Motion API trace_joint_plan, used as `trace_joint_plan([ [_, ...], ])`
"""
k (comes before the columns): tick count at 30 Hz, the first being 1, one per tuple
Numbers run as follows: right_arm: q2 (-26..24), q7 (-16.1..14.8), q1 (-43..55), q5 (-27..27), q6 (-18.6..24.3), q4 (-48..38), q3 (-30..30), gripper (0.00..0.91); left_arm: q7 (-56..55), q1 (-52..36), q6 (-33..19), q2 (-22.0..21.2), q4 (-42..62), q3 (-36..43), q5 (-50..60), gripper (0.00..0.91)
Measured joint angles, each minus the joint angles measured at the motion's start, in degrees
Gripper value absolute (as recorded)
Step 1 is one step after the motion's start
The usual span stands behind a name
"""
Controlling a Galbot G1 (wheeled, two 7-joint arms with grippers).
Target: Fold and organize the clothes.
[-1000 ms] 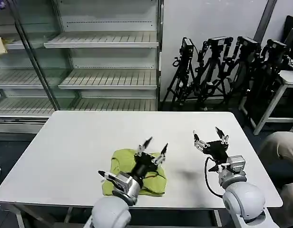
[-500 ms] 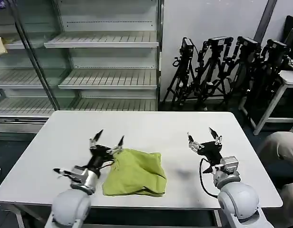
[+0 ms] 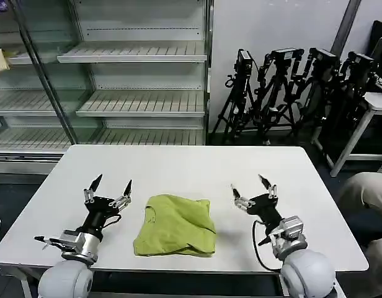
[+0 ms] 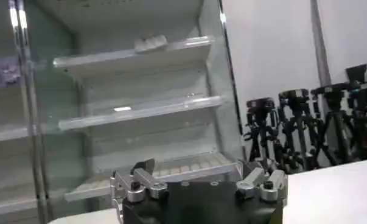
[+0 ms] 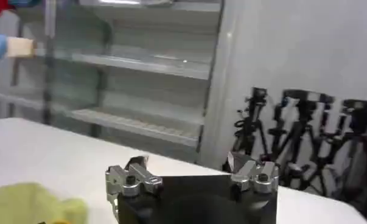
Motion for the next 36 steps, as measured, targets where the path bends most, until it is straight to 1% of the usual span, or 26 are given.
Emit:
trace_joint_plan([
  [5, 0.2, -2.3, -0.4, -1.5, 0.2, 0.0, -3.2, 0.907, 0.3, 1.4, -0.9, -0.3, -0.8, -1.7, 0.2, 0.907],
  [11, 1.1, -3.3, 0.6, -3.3, -0.4, -2.5, -7.5, 0.907, 0.5, 3.0, -1.9, -0.4, -1.0, -2.5, 0.3, 0.907],
  [18, 2.5, -3.1, 3.1, -4.7, -2.0, -7.4, -10.0, 0.907, 0.6, 3.6, -2.2, -0.2, -1.2, -3.4, 0.3, 0.907],
  [28, 4.4, -2.2, 7.2, -5.5, -3.0, -14.0, -10.0, 0.907, 0.7, 3.4, -2.7, -0.8, -0.6, -2.8, 0.5, 0.907],
  [36, 5.1, -2.0, 9.7, -6.2, -3.6, -17.9, -10.4, 0.907, 0.7, 3.8, -2.8, -0.7, -0.4, -3.4, 0.4, 0.907],
])
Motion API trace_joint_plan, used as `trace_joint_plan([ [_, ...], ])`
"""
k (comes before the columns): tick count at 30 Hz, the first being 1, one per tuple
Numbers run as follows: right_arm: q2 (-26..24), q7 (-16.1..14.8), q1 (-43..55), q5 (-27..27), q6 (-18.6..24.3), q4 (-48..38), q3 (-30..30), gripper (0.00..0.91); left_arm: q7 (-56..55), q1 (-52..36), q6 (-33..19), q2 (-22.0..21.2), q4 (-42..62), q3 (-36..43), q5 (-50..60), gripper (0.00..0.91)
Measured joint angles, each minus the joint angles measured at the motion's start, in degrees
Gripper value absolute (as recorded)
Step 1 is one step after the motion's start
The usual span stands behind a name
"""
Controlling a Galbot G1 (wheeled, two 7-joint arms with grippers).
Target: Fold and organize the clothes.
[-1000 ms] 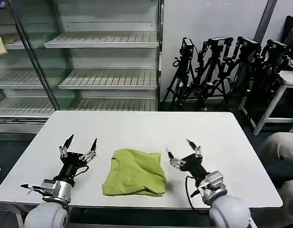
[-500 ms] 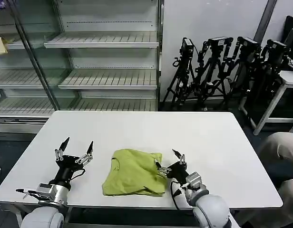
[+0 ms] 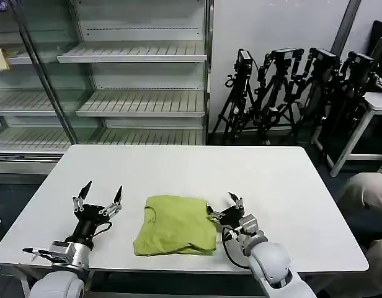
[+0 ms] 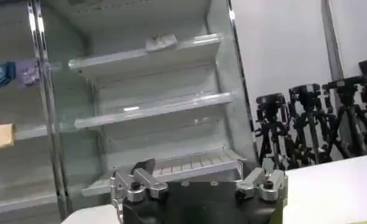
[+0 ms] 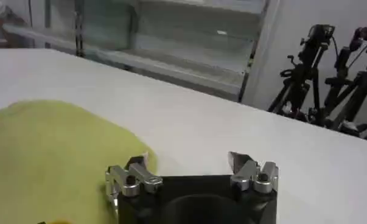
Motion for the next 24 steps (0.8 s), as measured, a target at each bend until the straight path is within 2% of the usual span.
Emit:
trace_joint_plan([
  [12, -0.5, 0.4, 0.8, 1.1, -0.3, -1.3, 1.1, 0.907, 0.1, 0.2, 0.0, 0.1, -0.7, 0.2, -0.1, 0.907],
  [24, -2.1, 2.6, 0.0, 2.9, 2.2, 4.2, 5.5, 0.907, 1.0, -2.0, -0.8, 0.7, -0.8, 0.7, -0.3, 0.907],
])
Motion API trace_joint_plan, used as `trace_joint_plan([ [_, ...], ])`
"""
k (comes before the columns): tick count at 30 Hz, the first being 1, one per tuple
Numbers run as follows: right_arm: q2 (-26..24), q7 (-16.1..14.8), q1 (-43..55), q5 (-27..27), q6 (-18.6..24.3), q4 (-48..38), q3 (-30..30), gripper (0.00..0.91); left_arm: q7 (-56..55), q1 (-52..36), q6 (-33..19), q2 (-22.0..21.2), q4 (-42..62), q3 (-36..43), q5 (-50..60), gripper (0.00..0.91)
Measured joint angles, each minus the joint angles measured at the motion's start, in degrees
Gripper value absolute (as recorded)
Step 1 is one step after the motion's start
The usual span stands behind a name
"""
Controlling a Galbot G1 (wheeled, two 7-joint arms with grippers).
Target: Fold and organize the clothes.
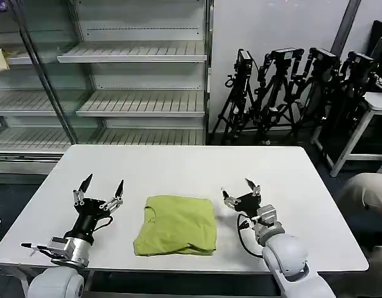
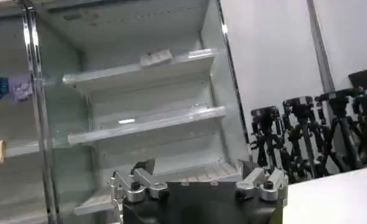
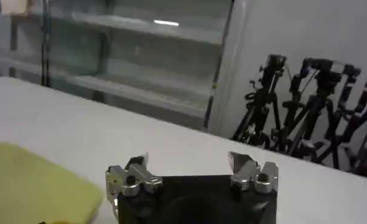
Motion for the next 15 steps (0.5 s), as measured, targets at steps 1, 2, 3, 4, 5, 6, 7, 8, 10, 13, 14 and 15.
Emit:
trace_joint_plan([
  [1, 0.0, 0.2, -0.2, 0.0, 0.3, 0.4, 0.1, 0.907, 0.2, -0.3, -0.1, 0.0, 0.1, 0.1, 0.0, 0.907],
  [2, 0.1, 0.6, -0.5, -0.1, 0.7, 0.8, 0.2, 0.907, 0.4, -0.5, -0.2, 0.0, 0.2, 0.3, 0.0, 0.907],
  [3, 0.1, 0.9, -0.6, -0.3, 1.0, 1.1, 0.3, 0.907, 0.6, -0.8, -0.3, 0.1, 0.4, 0.4, 0.1, 0.907],
  [4, 0.2, 1.2, -0.7, -0.3, 1.4, 1.3, 0.4, 0.907, 0.8, -1.0, -0.5, 0.2, 0.5, 0.6, 0.1, 0.907],
  [5, 0.3, 1.6, -0.8, -0.4, 1.7, 1.6, 0.6, 0.907, 0.9, -1.3, -0.6, 0.3, 0.6, 0.8, 0.1, 0.907],
  [6, 0.4, 2.0, -0.8, -0.4, 2.1, 1.9, 0.9, 0.907, 1.1, -1.5, -0.7, 0.5, 0.8, 0.9, 0.1, 0.907],
  [7, 0.5, 2.3, -0.8, -0.5, 2.4, 2.1, 1.1, 0.907, 1.2, -1.7, -0.8, 0.6, 0.9, 1.0, 0.1, 0.907],
  [8, 0.5, 2.5, -0.8, -0.5, 2.7, 2.2, 1.2, 0.907, 1.3, -1.9, -0.9, 0.7, 1.1, 1.1, 0.1, 0.907],
  [10, 0.4, 3.0, -0.9, -0.5, 3.3, 2.8, 1.4, 0.907, 1.4, -2.5, -0.9, 1.0, 1.6, 1.3, 0.0, 0.907],
  [13, 0.2, 3.5, -1.2, -0.6, 4.0, 3.5, 1.9, 0.907, 1.5, -3.3, -1.0, 1.4, 2.4, 1.4, 0.0, 0.907],
  [14, 0.1, 3.7, -1.3, -0.6, 4.2, 3.7, 2.1, 0.907, 1.6, -3.5, -1.0, 1.5, 2.6, 1.4, 0.0, 0.907],
  [15, 0.0, 3.9, -1.4, -0.6, 4.5, 3.9, 2.2, 0.907, 1.7, -3.7, -1.0, 1.6, 2.8, 1.5, -0.1, 0.907],
])
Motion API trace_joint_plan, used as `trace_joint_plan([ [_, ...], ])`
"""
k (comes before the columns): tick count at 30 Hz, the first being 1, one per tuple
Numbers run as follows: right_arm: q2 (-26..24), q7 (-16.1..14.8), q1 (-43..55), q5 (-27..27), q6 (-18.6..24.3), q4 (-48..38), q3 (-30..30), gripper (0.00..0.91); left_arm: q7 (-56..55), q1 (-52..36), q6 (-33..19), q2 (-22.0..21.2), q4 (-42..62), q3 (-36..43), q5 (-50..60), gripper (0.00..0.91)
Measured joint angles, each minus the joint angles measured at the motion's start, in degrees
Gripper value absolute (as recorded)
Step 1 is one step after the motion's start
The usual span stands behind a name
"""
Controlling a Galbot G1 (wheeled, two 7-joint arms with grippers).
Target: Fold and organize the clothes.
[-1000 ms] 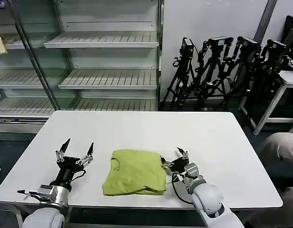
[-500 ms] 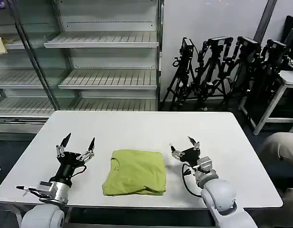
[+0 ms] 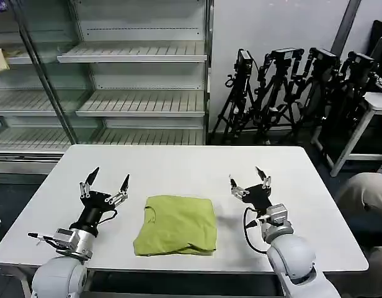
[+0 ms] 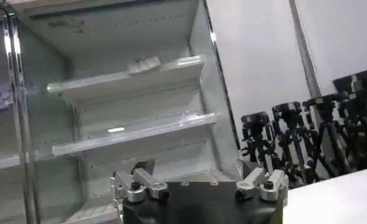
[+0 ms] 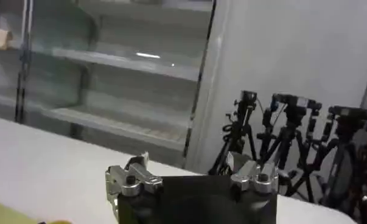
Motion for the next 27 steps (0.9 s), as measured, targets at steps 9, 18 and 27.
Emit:
trace_joint_plan([
  [9, -1.1, 1.0, -1.0, 0.3, 1.8, 1.2, 1.7, 0.907, 0.1, -0.8, 0.3, -0.6, 0.4, 0.0, 0.1, 0.907],
  [18, -0.9, 1.5, -0.9, -0.1, 3.0, 1.0, 1.7, 0.907, -1.0, -0.7, 0.8, -1.3, -0.5, 0.5, 1.3, 0.907],
  [27, -1.3, 1.2, -1.7, -0.5, 4.1, 1.1, 2.5, 0.907, -2.0, -3.3, 0.3, -0.8, 1.3, 2.3, 2.4, 0.907],
])
